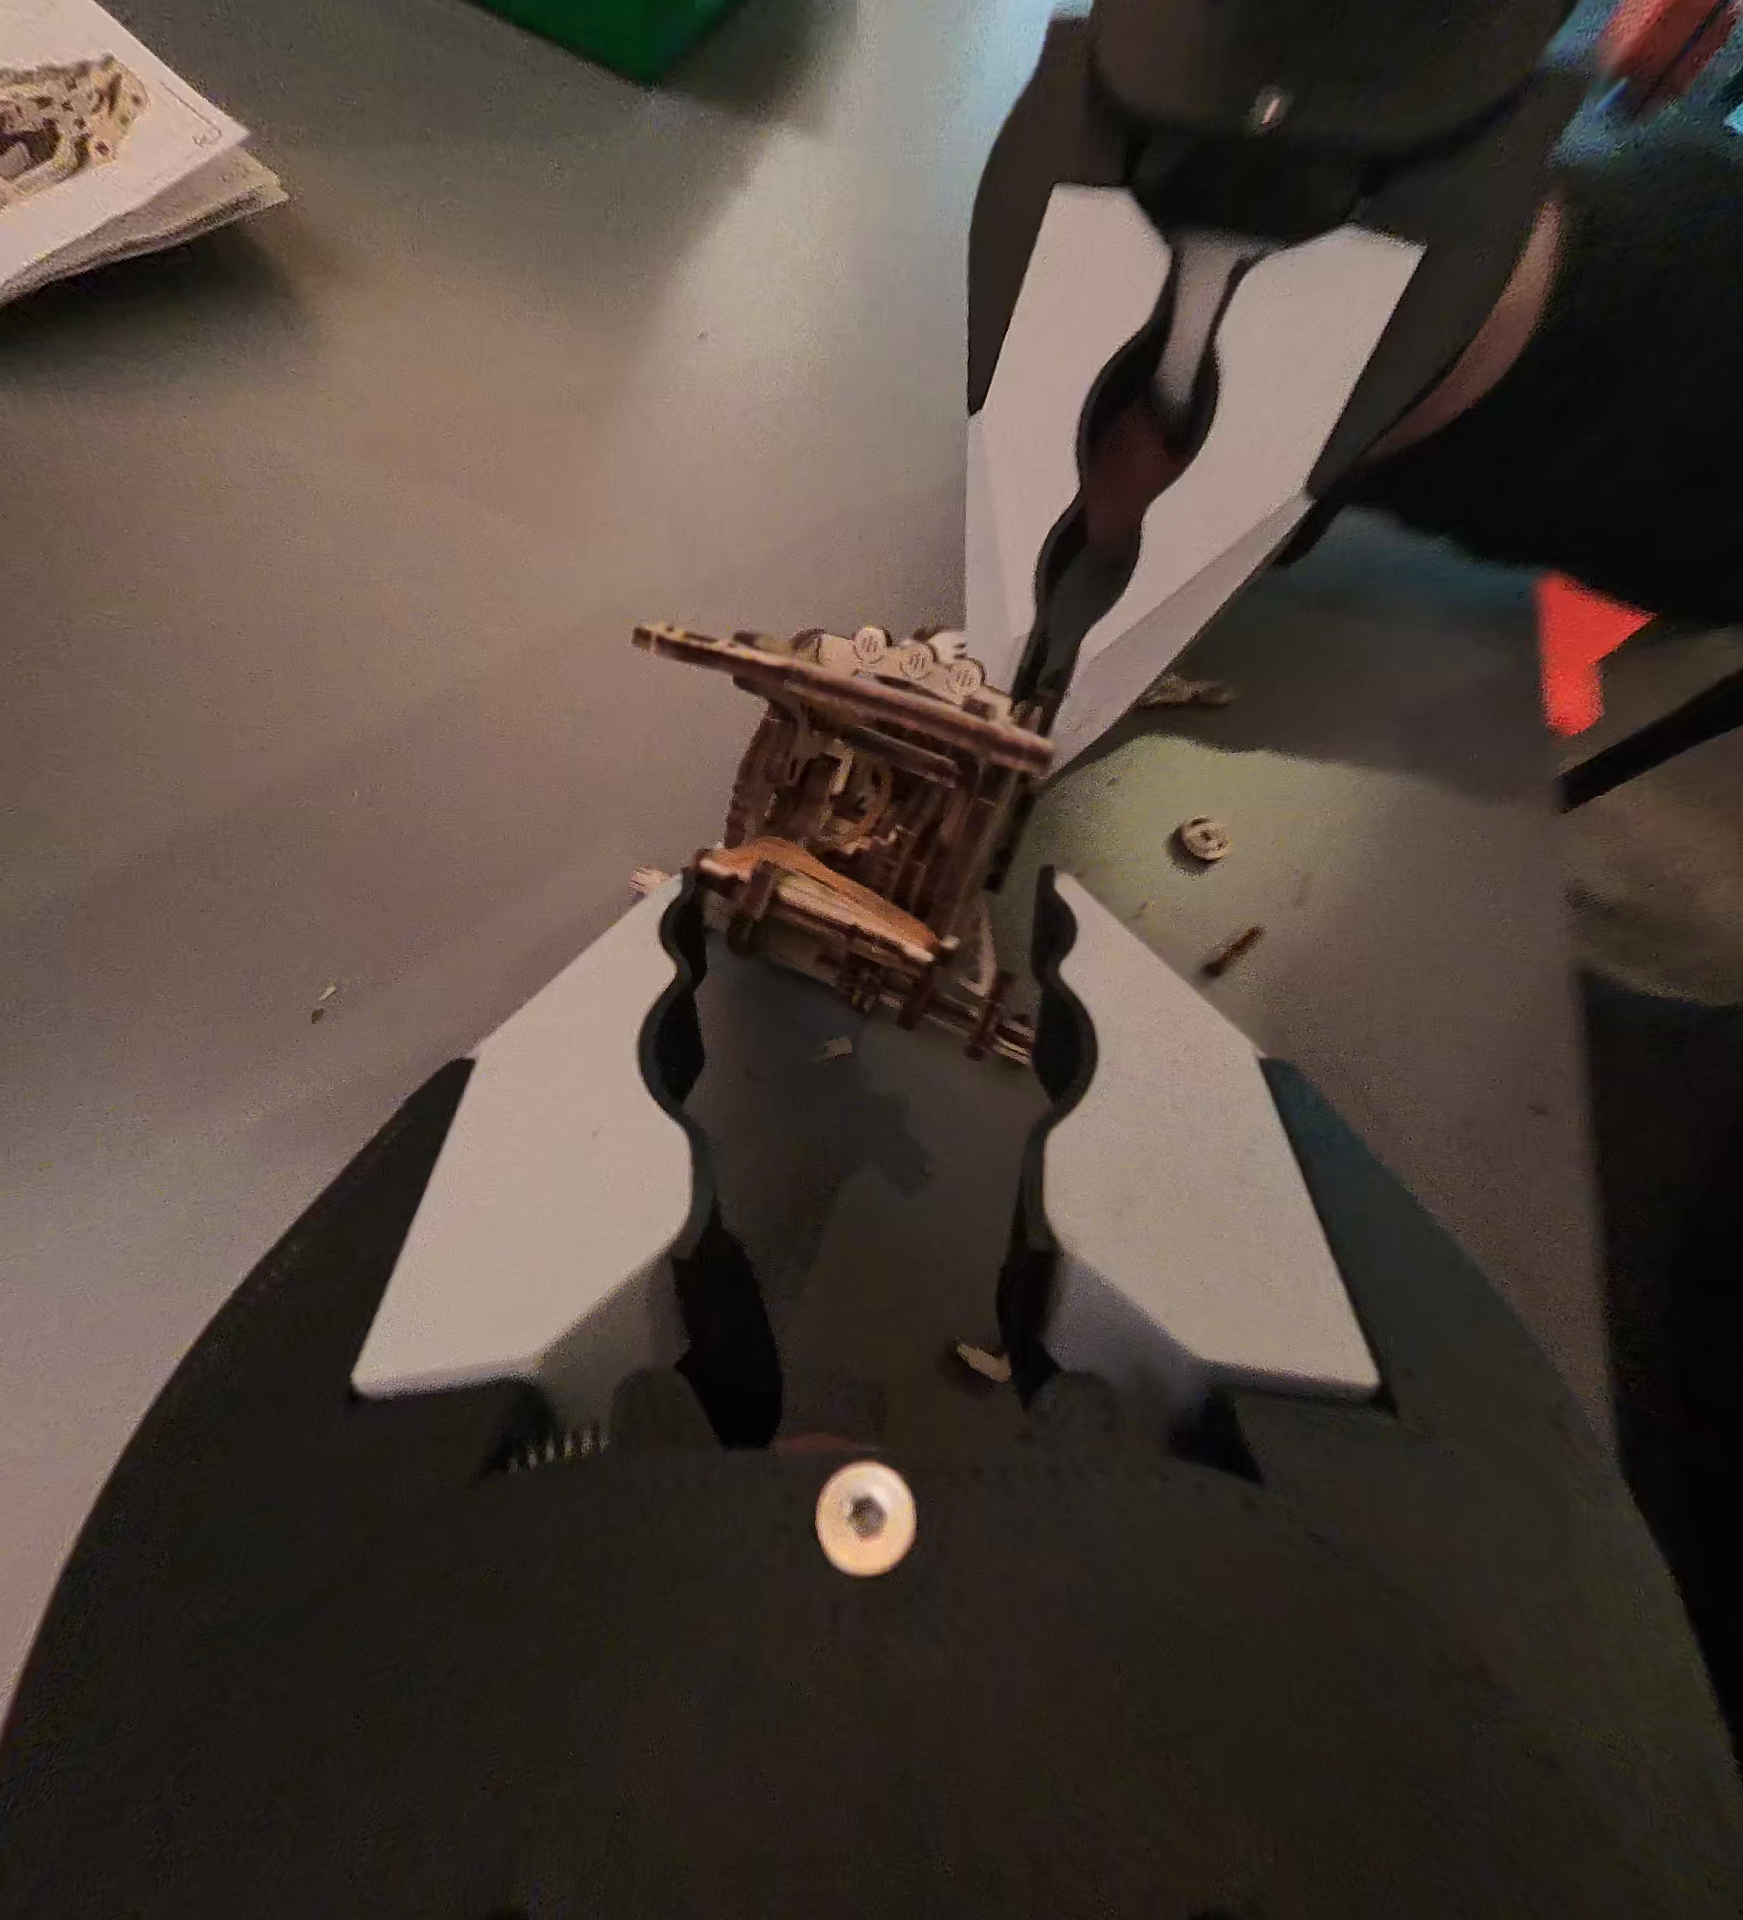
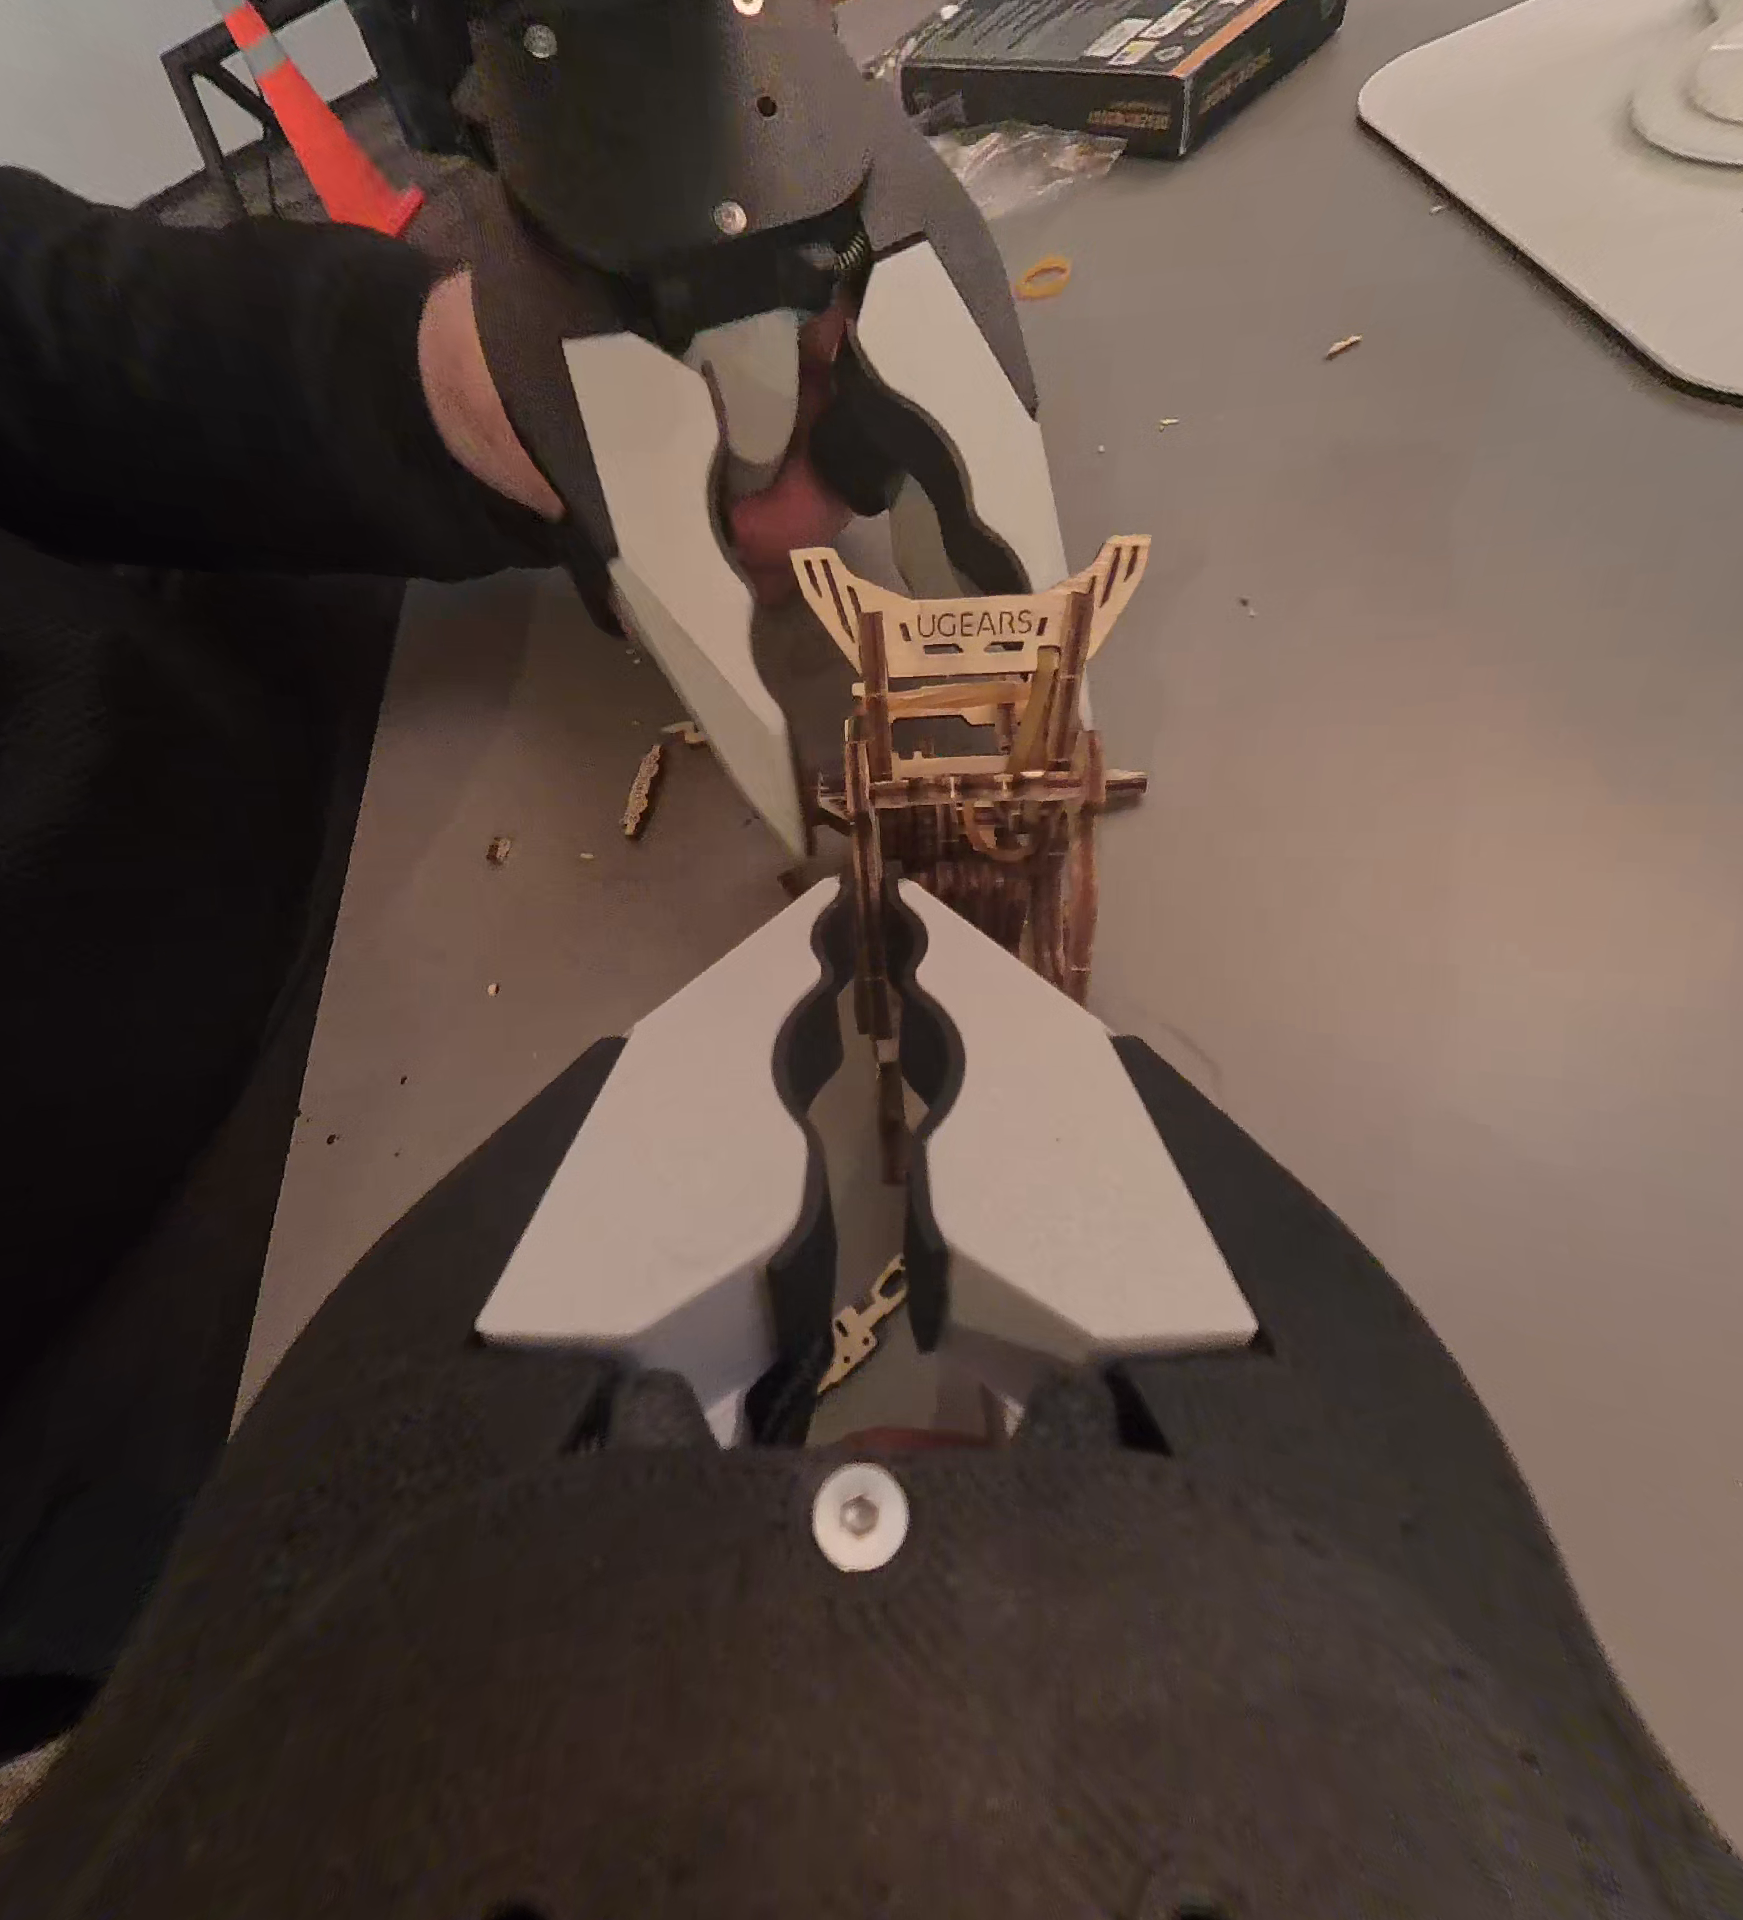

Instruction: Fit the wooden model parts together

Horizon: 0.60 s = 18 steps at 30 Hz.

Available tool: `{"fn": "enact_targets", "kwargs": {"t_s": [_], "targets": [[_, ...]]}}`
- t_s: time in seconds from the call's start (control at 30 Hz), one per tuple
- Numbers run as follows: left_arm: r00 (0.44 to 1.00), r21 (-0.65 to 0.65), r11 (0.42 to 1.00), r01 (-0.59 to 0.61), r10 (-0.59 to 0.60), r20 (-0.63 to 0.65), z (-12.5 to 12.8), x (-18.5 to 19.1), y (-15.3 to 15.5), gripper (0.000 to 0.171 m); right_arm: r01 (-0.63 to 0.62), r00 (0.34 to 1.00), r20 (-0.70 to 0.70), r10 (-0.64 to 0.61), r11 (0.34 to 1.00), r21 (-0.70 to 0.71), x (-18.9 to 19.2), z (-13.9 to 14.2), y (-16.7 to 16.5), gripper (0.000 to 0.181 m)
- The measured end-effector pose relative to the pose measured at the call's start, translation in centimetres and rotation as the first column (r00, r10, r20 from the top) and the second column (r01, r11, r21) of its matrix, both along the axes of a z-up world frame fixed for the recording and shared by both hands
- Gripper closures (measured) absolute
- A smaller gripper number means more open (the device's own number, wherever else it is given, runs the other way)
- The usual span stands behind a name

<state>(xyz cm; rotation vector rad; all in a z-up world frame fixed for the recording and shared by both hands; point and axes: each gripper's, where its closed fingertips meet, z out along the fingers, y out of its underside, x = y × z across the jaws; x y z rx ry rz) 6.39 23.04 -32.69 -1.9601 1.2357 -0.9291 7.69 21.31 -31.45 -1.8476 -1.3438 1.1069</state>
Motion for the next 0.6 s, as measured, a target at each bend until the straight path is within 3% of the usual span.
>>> {"fn": "enact_targets", "kwargs": {"t_s": [0.07,0.6], "targets": [[0.999,0.041,0.999,-0.021,0.022,-0.029,-0.26,0.17,0.25,0.118,-0.020,1.000,0.019,0.020,0.999,0.026,-0.22,-0.23,-0.41,0.179],[0.995,0.130,0.992,0.008,0.004,-0.096,-0.81,-0.04,0.13,0.119,-0.078,0.996,0.048,0.079,0.997,-0.011,-0.35,-0.73,-1.02,0.177]]}}
